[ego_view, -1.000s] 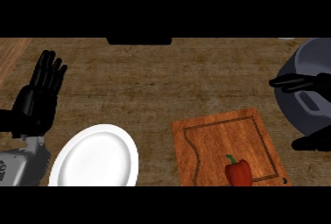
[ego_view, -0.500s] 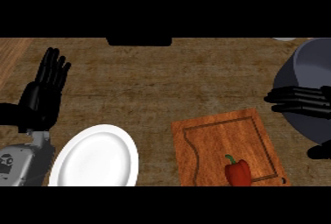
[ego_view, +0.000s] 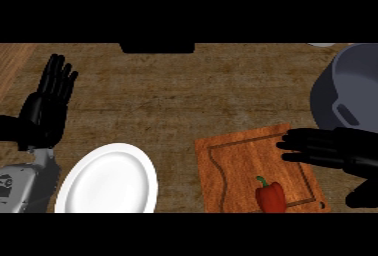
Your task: Pick the bell pepper from the cutting board and place it in the pot
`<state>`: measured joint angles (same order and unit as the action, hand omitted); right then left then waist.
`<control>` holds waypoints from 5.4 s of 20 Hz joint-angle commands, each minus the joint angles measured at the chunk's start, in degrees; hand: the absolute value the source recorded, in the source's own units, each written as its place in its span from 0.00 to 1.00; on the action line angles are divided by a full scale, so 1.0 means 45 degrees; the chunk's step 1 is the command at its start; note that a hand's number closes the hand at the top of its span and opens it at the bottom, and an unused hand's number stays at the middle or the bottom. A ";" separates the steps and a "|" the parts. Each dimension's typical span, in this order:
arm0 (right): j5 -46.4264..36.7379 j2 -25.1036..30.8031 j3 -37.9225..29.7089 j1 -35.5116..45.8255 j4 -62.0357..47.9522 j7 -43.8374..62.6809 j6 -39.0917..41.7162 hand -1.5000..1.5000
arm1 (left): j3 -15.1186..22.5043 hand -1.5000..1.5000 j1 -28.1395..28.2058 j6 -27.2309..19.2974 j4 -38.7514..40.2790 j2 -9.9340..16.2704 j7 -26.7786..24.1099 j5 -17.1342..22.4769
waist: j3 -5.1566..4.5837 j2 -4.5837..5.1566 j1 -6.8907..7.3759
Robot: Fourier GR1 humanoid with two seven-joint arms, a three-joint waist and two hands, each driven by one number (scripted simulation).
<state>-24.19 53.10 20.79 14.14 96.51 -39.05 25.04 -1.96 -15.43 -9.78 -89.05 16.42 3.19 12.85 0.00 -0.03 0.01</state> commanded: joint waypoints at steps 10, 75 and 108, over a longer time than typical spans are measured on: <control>-0.3199 -0.1739 0.0963 -0.0731 -0.1239 -0.0854 -0.0110 0.00 | -0.0077 0.50 -0.0063 0.0113 0.0254 -0.0591 -0.0152 -0.0607 | 0.0004 0.0006 0.0019; -1.1953 -1.1038 -0.6829 0.2789 -0.3166 1.4330 -0.6364 1.00 | -0.0715 0.50 -0.0544 0.1012 0.0119 -0.1303 0.0069 -0.1274 | -0.0121 0.0213 0.0510; -1.3854 -0.7613 -1.0317 0.3589 -0.5111 1.8770 -0.8679 1.00 | -0.1126 0.50 -0.0300 0.1135 0.0154 -0.1245 0.0033 -0.1316 | 0.0004 -0.0001 -0.0027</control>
<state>-91.13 16.52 -24.28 34.78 72.98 49.66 -11.61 -6.83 -17.04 -5.39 -87.55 10.48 3.23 6.63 0.00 -0.05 -0.19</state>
